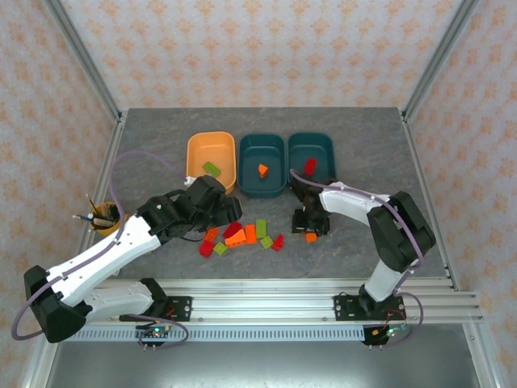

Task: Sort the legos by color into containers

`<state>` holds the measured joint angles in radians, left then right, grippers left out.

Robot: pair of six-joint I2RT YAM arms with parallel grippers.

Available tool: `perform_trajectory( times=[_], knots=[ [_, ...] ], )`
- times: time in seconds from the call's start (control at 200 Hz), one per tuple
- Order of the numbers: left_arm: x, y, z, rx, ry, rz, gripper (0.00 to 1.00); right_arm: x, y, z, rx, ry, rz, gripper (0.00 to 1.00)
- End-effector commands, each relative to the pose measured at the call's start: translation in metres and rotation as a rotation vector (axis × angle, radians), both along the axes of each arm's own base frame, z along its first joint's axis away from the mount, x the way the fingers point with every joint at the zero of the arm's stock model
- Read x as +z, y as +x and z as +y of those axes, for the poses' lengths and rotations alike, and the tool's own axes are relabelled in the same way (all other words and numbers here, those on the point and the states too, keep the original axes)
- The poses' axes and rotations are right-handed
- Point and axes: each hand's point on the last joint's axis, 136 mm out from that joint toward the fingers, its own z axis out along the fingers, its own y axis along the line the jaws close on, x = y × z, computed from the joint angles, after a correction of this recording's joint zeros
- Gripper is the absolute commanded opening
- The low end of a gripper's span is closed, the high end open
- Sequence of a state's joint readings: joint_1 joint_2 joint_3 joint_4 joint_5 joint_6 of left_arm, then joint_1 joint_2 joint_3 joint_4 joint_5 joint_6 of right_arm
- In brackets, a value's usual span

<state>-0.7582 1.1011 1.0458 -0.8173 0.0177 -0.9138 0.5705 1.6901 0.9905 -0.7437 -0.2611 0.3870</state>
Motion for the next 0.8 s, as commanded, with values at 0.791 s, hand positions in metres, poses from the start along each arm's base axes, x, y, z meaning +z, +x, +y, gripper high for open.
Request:
perform_trajectory(
  times=[0.791],
  knots=[
    [0.036,0.003,0.009,0.059,-0.067,-0.096,0.84,0.094,0.016,0.041,0.075,0.038,-0.227,0.32]
  ],
)
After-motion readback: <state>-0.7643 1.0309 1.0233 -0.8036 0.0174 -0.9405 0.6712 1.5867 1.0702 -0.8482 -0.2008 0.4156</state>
